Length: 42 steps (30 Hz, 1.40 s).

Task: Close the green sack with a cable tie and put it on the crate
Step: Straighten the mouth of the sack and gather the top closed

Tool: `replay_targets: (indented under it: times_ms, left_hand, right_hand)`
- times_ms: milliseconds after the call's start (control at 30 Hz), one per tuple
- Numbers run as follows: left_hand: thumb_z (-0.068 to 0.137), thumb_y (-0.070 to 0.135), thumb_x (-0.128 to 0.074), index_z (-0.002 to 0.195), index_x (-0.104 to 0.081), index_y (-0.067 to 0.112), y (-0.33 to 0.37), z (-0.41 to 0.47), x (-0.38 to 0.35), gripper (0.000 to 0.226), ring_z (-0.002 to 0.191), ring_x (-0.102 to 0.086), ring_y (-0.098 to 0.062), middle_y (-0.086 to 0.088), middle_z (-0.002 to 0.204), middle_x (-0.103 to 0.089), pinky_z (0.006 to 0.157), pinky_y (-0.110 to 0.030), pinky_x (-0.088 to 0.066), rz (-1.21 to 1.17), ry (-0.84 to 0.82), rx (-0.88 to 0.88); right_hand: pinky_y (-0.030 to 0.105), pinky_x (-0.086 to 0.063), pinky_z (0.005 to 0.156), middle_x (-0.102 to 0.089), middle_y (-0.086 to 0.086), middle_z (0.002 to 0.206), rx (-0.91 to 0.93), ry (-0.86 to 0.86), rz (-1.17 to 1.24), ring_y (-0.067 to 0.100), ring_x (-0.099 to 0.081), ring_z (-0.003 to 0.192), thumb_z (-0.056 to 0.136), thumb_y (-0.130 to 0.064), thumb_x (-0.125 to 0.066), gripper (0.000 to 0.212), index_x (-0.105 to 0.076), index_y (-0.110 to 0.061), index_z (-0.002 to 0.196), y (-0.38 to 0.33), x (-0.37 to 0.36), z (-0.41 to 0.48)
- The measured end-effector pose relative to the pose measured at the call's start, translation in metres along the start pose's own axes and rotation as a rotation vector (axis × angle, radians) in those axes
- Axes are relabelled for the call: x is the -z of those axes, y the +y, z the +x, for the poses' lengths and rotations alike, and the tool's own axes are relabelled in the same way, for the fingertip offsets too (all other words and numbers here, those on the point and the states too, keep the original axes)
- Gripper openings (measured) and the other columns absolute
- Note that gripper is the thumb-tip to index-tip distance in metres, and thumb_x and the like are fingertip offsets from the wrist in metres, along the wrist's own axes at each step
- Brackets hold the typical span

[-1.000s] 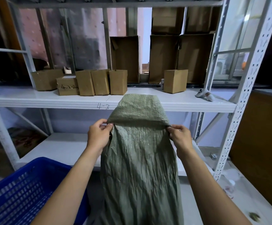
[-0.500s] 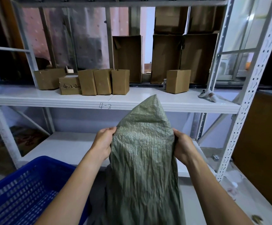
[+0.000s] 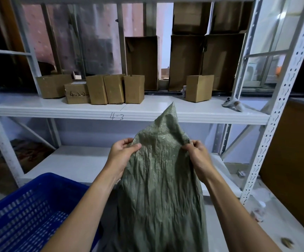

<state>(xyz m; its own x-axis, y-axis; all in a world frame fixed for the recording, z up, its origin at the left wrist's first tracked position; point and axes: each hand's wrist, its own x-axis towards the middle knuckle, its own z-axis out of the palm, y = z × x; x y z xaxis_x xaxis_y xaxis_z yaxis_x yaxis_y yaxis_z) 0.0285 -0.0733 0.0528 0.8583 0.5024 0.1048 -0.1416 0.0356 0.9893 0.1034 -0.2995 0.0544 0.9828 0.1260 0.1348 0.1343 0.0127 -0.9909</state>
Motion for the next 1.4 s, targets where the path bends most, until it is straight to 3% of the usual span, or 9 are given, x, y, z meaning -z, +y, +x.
replay_targets:
  times_ms: [133,233,367,567,767,867,1067,1233,1400]
  left_hand:
    - [0.081,0.02,-0.082,0.097,-0.067,0.015,0.006,-0.007,-0.002,0.022,0.091,-0.066,-0.009,0.003,0.095,-0.069,0.076,-0.019,-0.048,0.185,0.107,-0.149]
    - [0.078,0.026,-0.085,0.085,-0.063,0.026,0.013,-0.011,0.001,0.023,0.084,-0.064,-0.012,0.003,0.094,-0.069,0.074,-0.025,-0.047,0.35,0.227,-0.261]
    - [0.079,0.032,-0.083,0.096,-0.063,0.022,0.016,-0.015,0.007,0.028,0.088,-0.063,-0.017,-0.003,0.102,-0.071,0.078,-0.029,-0.048,0.595,0.268,-0.349]
    - [0.083,0.033,-0.079,0.106,-0.074,0.01,0.022,-0.018,0.007,0.032,0.097,-0.071,-0.026,-0.011,0.105,-0.077,0.083,-0.028,-0.048,0.804,0.272,-0.444]
    - [0.088,0.029,-0.073,0.101,-0.072,0.014,0.021,-0.022,0.003,0.02,0.098,-0.056,-0.03,-0.006,0.097,-0.064,0.08,-0.037,-0.046,0.96,0.235,-0.576]
    - [0.09,0.03,-0.071,0.103,-0.07,0.016,0.023,-0.023,0.004,0.019,0.096,-0.052,-0.027,-0.005,0.098,-0.057,0.082,-0.038,-0.045,0.991,0.26,-0.584]
    - [0.092,0.033,-0.069,0.099,-0.065,0.02,0.027,-0.028,0.001,0.015,0.083,-0.056,-0.023,0.0,0.092,-0.054,0.074,-0.03,-0.04,0.925,0.22,-0.513]
    - [0.09,0.033,-0.071,0.102,-0.068,0.021,0.028,-0.025,0.006,0.017,0.087,-0.06,-0.025,-0.004,0.1,-0.055,0.08,-0.031,-0.044,0.884,0.208,-0.437]
    - [0.089,0.03,-0.072,0.084,-0.061,0.026,0.03,-0.024,0.002,0.013,0.081,-0.063,-0.027,0.001,0.083,-0.067,0.074,-0.032,-0.049,0.822,0.184,-0.414]
  right_hand:
    - [0.025,-0.039,0.053,-0.047,0.003,0.074,0.144,0.008,-0.11,0.013,-0.046,0.063,0.1,-0.02,-0.054,0.012,-0.047,-0.011,0.097,0.003,-0.002,-0.004]
    - [0.032,-0.039,0.061,-0.045,0.004,0.073,0.268,0.015,-0.152,0.014,-0.044,0.067,0.1,-0.034,-0.055,0.029,-0.047,-0.009,0.087,0.004,-0.002,-0.009]
    - [0.042,-0.037,0.06,-0.045,0.012,0.068,0.348,0.003,-0.226,0.018,-0.044,0.066,0.094,-0.047,-0.053,0.047,-0.049,-0.002,0.08,0.003,0.004,-0.008]
    - [0.031,-0.039,0.068,-0.059,0.003,0.077,0.219,-0.008,-0.292,0.017,-0.053,0.077,0.103,-0.022,-0.047,0.024,-0.063,-0.008,0.092,-0.006,0.01,-0.002]
    - [0.029,-0.044,0.062,-0.062,0.004,0.098,0.007,0.02,0.007,0.014,-0.057,0.077,0.097,-0.013,-0.051,0.023,-0.05,-0.014,0.12,-0.008,-0.003,-0.019]
    - [0.038,-0.048,0.073,-0.059,0.007,0.097,0.191,-0.017,-0.346,0.025,-0.058,0.088,0.093,-0.01,-0.054,0.021,-0.046,-0.011,0.112,-0.003,-0.003,-0.02]
    - [0.032,-0.026,0.068,-0.049,0.009,0.088,0.396,0.07,-0.714,0.032,-0.053,0.086,0.098,-0.011,-0.05,0.011,-0.045,-0.012,0.087,0.006,-0.01,-0.016]
    - [0.046,-0.044,0.081,-0.048,0.013,0.098,0.46,0.237,-1.128,0.038,-0.052,0.095,0.096,-0.031,-0.05,0.025,-0.064,-0.01,0.096,-0.001,-0.009,-0.022]
    - [0.044,-0.042,0.076,-0.063,0.022,0.102,0.422,0.218,-1.225,0.043,-0.059,0.098,0.098,-0.02,-0.047,0.023,-0.061,-0.007,0.111,-0.013,-0.012,-0.024]
